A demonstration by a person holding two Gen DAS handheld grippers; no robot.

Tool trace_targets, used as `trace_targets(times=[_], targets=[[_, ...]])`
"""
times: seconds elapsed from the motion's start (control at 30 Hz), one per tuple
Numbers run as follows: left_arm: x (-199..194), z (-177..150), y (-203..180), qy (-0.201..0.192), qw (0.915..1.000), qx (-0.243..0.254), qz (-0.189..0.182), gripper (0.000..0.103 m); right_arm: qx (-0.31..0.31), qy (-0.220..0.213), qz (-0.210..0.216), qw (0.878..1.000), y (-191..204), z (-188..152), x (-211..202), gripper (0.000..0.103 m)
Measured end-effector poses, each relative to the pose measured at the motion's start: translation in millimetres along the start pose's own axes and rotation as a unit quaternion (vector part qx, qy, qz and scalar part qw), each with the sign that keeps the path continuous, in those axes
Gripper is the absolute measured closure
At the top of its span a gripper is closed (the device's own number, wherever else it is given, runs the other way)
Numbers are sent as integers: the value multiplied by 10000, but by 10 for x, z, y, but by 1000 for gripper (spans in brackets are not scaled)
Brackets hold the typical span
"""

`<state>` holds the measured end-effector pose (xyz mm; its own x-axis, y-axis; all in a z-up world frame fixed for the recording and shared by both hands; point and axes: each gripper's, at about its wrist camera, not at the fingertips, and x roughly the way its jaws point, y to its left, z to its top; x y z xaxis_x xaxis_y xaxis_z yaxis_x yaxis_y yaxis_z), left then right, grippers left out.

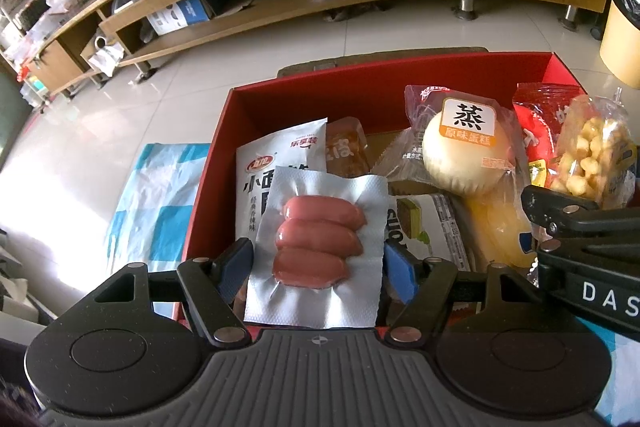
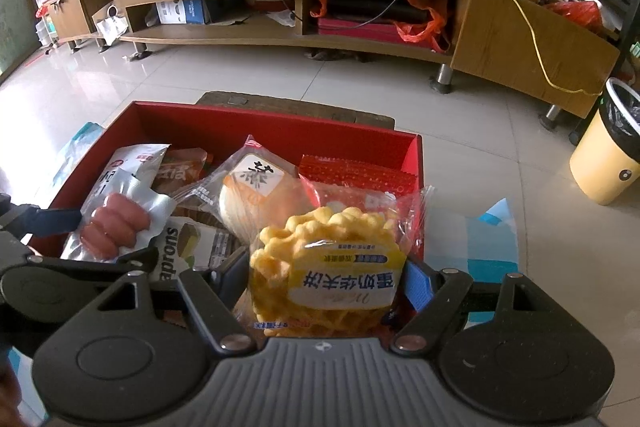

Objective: Organize snacks
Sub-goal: 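Lower and open the left tool on the sausage packet while the right tool releases the waffle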

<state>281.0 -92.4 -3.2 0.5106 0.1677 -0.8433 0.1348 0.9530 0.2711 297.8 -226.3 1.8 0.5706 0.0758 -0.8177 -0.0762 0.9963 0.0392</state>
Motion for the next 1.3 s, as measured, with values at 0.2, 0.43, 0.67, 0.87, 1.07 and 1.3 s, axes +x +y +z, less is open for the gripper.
trace_targets(times=[0.2,0.43,0.67,0.87,1.07,1.3], targets=[[-35,-10,18,26,10000,-1,-29,27,-16,24,-34,10000,25,-3,-63,29],[-65,-16,9,10,10000,17,1,27,-1,40,-31,10000,14,-13,-97,29],[-97,10,24,27,10000,1,-40,27,92,78,6,9999,-9,0,-102,29],[-128,9,46,29,10000,-15,-63,26,117,98,21,9999,-15,8,-125,28],[-171,-16,68,14,10000,-9,-87,24,153,113,43,9998,-21,-6,-176,27],[-238,-38,91,-37,9999,-27,-117,20,220,122,101,9996,-44,-26,-236,24]])
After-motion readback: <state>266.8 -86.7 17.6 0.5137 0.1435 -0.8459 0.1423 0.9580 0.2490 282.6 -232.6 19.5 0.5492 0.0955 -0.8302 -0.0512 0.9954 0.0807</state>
